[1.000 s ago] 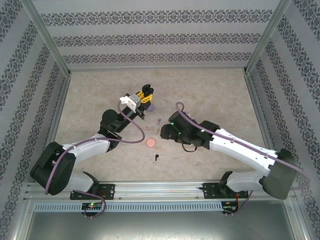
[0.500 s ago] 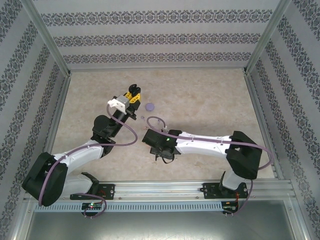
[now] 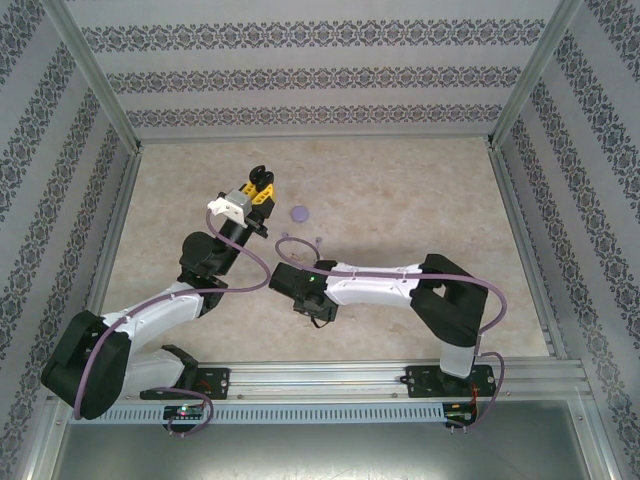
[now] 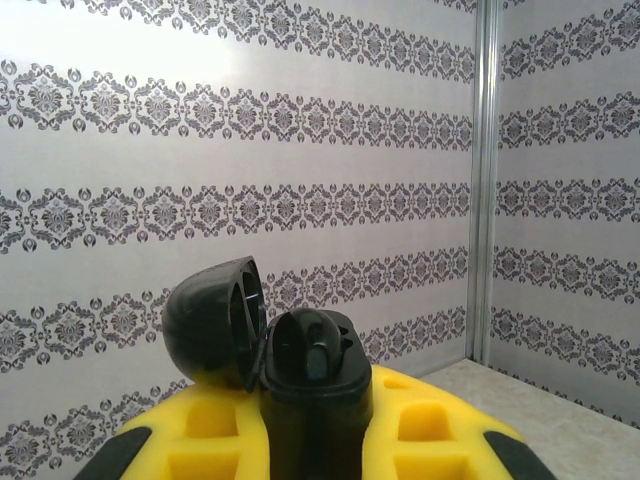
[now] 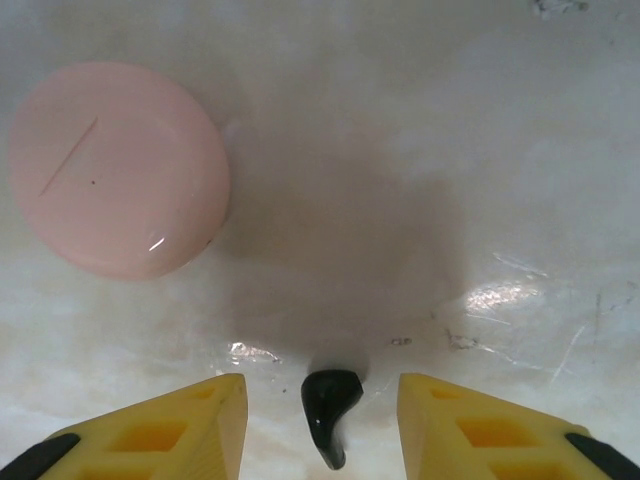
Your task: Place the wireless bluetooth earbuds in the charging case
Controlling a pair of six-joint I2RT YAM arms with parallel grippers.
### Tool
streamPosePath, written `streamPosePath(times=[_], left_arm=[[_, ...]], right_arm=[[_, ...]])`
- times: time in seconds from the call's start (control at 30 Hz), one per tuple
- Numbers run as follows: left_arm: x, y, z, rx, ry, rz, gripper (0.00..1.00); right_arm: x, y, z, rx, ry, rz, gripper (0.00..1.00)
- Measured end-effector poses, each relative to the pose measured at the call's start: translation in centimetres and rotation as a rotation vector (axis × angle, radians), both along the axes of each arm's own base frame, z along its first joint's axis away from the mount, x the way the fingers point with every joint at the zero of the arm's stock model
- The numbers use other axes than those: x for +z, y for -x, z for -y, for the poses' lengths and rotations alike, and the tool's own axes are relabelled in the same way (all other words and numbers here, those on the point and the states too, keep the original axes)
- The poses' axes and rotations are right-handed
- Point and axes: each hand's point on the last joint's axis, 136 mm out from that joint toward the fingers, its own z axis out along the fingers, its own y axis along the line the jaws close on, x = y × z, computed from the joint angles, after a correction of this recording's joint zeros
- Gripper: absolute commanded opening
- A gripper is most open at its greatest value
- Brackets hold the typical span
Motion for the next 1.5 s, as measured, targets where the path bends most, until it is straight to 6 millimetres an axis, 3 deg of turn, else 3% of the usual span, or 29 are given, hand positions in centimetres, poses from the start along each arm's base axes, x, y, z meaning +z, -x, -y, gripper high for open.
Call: streamPosePath(times=[0.73,1.27,1.5], left_arm=[[0.0,0.0,0.0,0.0,-0.001,0.0,0.0],[0.0,0.0,0.1,-0.003,-0.002,0.0,0.0],[-0.1,0.0,0.1,-0.007,-0.003,0.0,0.0]], right_arm=[[-1.4,0.5,0.0,0.004,0.026,-0.04,0.37],[-1.5,0.7,0.5,0.011,0.049,-0.049,0.22],[-1.5,0.7,0.5,0.013,0.049,-0.048,0.21]])
